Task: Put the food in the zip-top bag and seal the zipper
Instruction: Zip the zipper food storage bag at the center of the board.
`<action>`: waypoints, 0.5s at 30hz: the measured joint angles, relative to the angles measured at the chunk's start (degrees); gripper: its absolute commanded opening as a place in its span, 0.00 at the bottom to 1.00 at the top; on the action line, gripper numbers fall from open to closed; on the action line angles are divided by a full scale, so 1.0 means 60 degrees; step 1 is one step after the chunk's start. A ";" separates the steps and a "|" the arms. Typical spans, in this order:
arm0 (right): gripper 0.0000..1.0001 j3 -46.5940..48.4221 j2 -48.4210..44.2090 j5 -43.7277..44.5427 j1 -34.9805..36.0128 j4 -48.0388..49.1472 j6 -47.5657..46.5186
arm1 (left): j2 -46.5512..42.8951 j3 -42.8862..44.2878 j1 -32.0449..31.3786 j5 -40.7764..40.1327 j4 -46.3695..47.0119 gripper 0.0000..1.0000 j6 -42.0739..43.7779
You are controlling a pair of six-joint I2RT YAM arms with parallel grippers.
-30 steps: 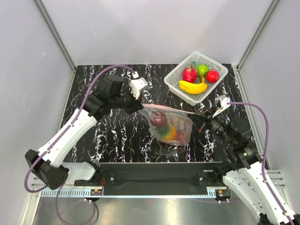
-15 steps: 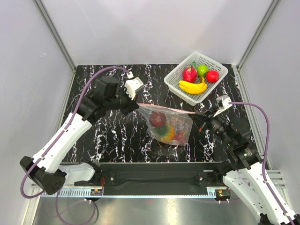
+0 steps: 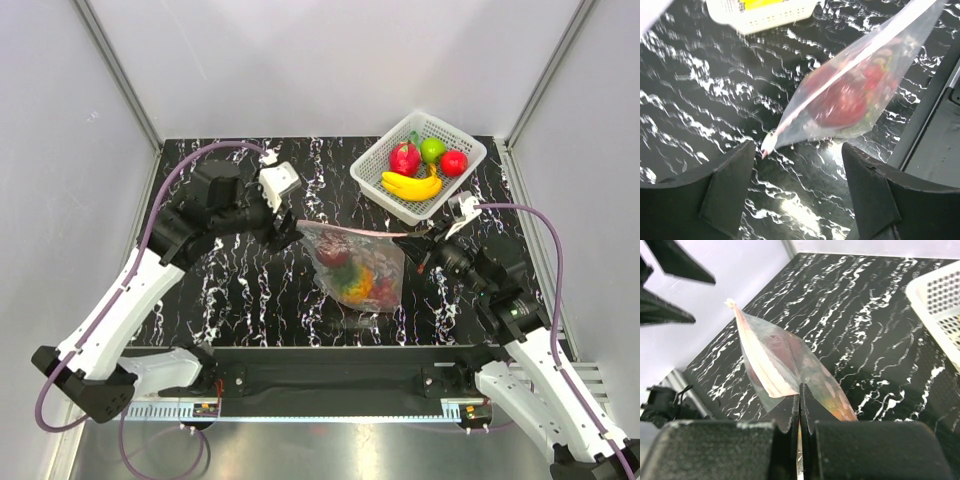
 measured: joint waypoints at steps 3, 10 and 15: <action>0.00 0.0066 0.0062 -0.0295 0.0000 0.0047 -0.0095 | 0.0310 0.0597 -0.0390 -0.0051 0.0000 0.77 0.0222; 0.00 0.0186 0.0142 -0.0656 0.0000 0.0058 -0.0204 | 0.1738 0.1661 -0.1719 -0.0437 0.0149 0.76 0.1013; 0.00 0.0189 0.0157 -0.0678 0.0000 0.0062 -0.0237 | 0.2430 0.1661 -0.2248 -0.0623 -0.0011 0.73 0.1596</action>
